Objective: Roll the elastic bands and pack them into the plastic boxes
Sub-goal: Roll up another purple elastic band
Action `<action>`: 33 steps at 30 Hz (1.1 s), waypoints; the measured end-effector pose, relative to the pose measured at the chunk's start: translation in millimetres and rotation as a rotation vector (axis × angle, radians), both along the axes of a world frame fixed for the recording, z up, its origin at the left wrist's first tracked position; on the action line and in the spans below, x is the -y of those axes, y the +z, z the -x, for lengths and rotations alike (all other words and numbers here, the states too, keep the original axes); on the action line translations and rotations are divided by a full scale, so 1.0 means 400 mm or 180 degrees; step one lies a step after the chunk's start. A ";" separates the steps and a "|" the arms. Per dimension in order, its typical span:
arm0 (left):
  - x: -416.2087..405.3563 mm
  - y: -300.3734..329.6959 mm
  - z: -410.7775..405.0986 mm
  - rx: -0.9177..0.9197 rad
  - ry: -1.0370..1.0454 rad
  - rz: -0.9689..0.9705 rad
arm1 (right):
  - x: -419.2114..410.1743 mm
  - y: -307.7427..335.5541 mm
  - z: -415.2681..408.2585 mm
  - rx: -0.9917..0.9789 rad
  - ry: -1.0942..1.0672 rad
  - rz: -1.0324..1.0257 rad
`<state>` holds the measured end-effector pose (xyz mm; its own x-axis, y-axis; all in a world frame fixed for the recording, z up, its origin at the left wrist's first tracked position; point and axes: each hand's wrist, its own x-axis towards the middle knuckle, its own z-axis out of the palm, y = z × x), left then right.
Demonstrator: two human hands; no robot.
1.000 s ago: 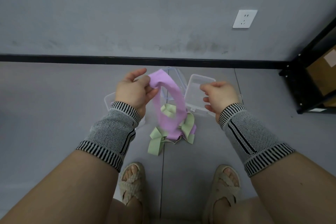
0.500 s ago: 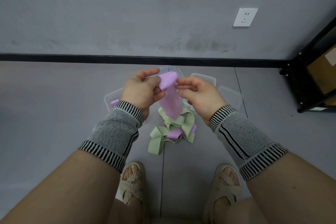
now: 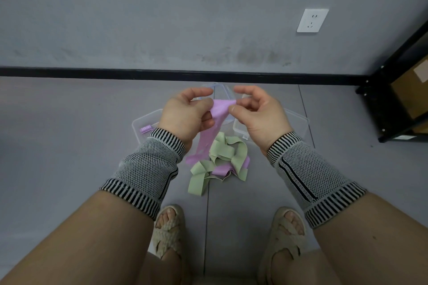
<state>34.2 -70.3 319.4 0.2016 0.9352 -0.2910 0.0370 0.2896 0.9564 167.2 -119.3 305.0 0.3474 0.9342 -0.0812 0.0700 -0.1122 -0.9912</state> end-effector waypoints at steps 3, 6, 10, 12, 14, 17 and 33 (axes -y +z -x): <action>0.000 -0.001 0.000 -0.0069 -0.0029 -0.0027 | 0.000 0.001 -0.002 0.0153 0.0037 -0.0098; -0.002 -0.002 -0.002 -0.0105 0.0020 -0.0022 | 0.003 -0.002 -0.002 0.0471 0.0087 -0.0024; -0.001 -0.005 0.000 -0.0160 0.0001 -0.0154 | 0.005 0.002 -0.002 0.0655 -0.0071 0.0036; 0.001 -0.010 0.005 -0.0571 -0.0193 -0.0544 | 0.006 0.009 -0.005 0.0616 -0.0151 0.0035; 0.003 -0.015 0.009 -0.0944 -0.0420 -0.0927 | 0.006 0.011 -0.011 0.0665 -0.0220 -0.0002; 0.002 -0.023 0.009 -0.1252 -0.0633 -0.1396 | 0.003 0.005 -0.020 0.0758 -0.0300 0.0019; -0.001 -0.038 0.001 -0.0736 -0.0605 -0.1010 | 0.006 0.009 -0.013 0.0426 0.0017 0.0017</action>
